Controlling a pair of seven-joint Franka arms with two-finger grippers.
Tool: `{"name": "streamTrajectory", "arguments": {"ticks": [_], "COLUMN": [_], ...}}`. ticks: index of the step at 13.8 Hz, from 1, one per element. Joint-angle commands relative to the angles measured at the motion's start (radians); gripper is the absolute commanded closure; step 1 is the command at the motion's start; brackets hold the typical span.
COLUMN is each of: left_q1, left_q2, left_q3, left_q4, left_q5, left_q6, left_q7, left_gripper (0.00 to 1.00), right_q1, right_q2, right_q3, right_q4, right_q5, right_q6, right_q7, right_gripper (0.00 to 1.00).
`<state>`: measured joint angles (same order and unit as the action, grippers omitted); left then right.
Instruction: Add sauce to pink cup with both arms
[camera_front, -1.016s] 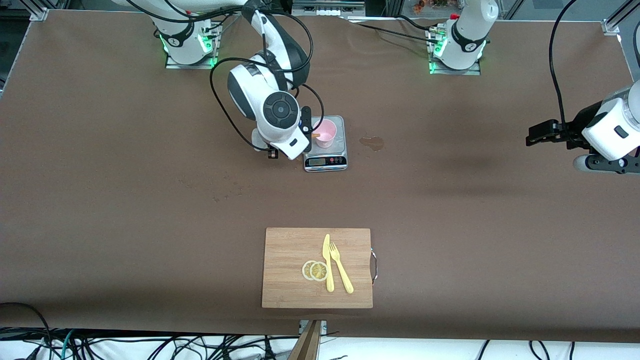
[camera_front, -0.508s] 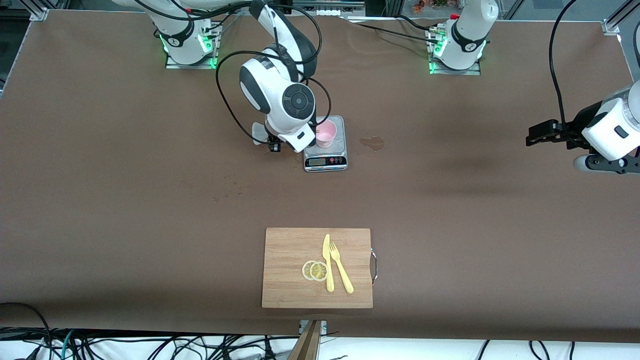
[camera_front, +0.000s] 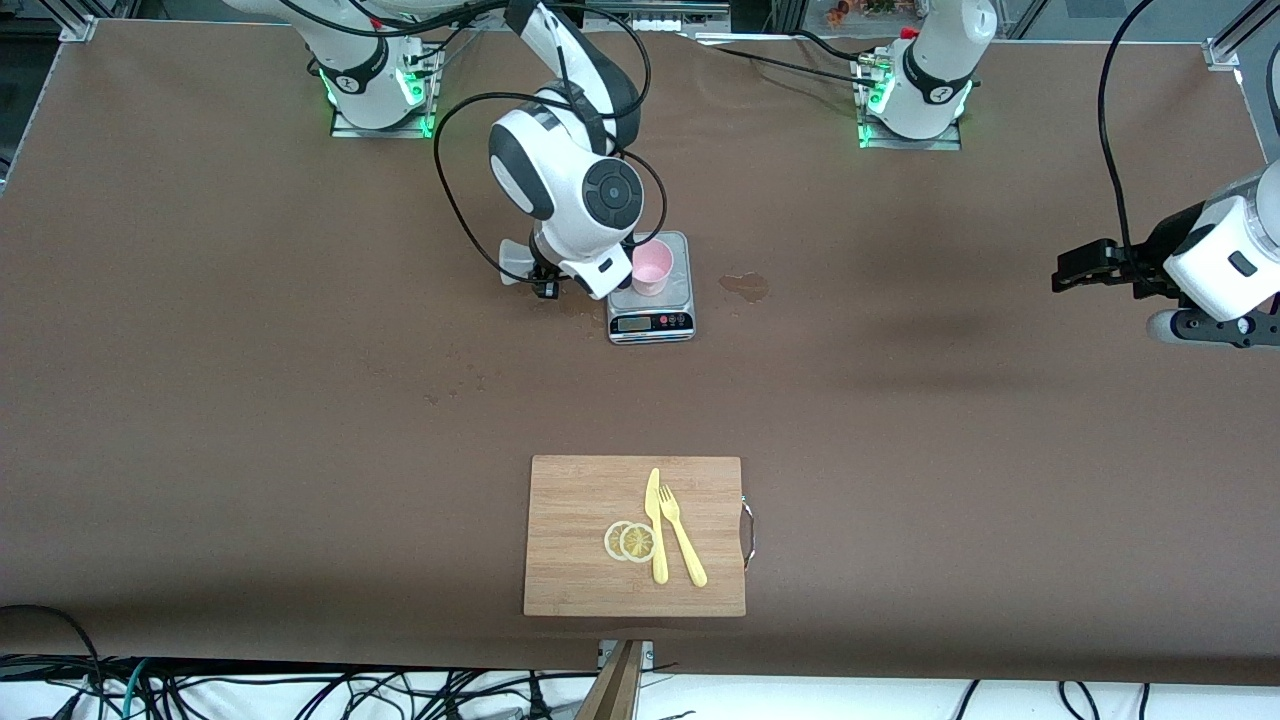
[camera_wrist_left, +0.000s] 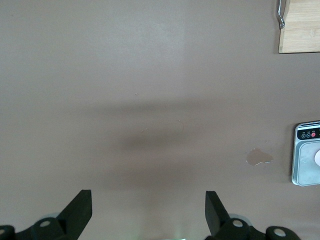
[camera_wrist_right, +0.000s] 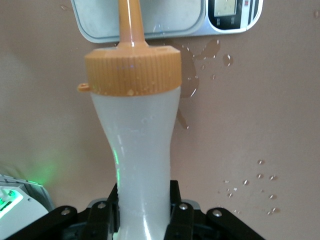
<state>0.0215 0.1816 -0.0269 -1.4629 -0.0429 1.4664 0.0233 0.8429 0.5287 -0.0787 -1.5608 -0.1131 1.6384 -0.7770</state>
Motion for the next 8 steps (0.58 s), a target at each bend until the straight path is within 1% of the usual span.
{"name": "streamTrajectory", "arguments": {"ticks": [1,4,8], "left_q1": [-0.003,-0.003,-0.003], "left_q2": [0.002,0.002,0.002], "left_q3": [0.002,0.002,0.002], "left_q4": [0.012,0.012,0.012], "left_q5": [0.002,0.002,0.002], "left_q6": [-0.012,-0.012,-0.012], "left_q7": [0.012,0.012,0.012], "left_gripper": [0.0,0.0,0.0], "right_q1": [0.022,0.024,0.024], "right_q2": [-0.027,-0.016,-0.006], "right_q3": [0.005,0.036,0.039], "right_q4": [-0.005,0.034,0.065], "right_q5": [-0.033,-0.06,-0.069], "right_q6": [-0.04,-0.084,-0.112], "right_q7": [0.061,0.117,0.127], "right_gripper": [0.9,0.9,0.9]}}
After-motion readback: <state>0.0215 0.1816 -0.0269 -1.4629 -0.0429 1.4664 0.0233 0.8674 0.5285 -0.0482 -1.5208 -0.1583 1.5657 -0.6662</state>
